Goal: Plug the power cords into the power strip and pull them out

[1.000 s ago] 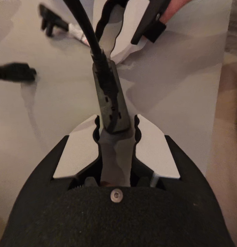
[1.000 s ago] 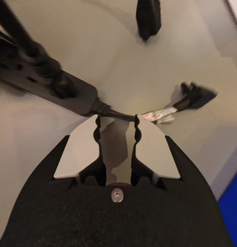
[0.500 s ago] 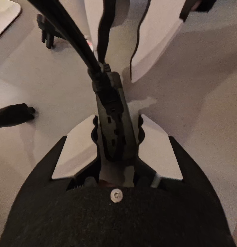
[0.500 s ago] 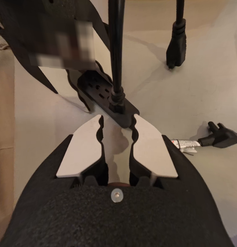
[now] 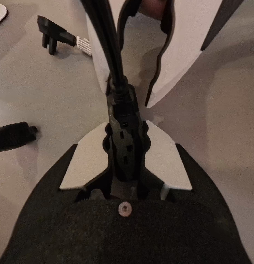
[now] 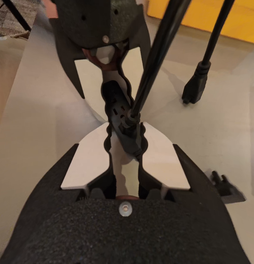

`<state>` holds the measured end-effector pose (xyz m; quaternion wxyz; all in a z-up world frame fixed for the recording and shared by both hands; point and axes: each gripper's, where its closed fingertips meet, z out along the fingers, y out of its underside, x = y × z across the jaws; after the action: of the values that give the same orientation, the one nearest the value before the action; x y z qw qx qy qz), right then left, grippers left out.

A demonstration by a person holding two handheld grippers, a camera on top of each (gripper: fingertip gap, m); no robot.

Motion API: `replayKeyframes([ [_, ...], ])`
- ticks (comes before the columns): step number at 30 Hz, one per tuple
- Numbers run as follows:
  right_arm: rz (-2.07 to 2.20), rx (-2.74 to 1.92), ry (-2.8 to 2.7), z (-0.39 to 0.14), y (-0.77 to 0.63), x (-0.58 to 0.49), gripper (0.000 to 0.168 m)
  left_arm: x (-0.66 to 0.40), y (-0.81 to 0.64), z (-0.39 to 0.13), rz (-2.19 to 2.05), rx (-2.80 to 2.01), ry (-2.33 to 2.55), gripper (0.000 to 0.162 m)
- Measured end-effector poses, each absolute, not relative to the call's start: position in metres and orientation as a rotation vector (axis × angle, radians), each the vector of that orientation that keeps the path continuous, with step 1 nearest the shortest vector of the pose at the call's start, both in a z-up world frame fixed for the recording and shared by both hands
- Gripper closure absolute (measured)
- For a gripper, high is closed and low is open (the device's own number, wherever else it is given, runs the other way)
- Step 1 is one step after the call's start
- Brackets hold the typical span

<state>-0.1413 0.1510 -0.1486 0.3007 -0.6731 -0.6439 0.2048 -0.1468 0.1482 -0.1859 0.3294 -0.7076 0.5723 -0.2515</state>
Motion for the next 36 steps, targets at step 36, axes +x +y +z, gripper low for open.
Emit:
replayKeyframes([
  [36, 0.663, -1.814, -2.016, -0.158, 0.148, -0.139, 0.144, -0.142, 0.142, -0.187, -0.719, -1.783, 1.618, 0.117],
])
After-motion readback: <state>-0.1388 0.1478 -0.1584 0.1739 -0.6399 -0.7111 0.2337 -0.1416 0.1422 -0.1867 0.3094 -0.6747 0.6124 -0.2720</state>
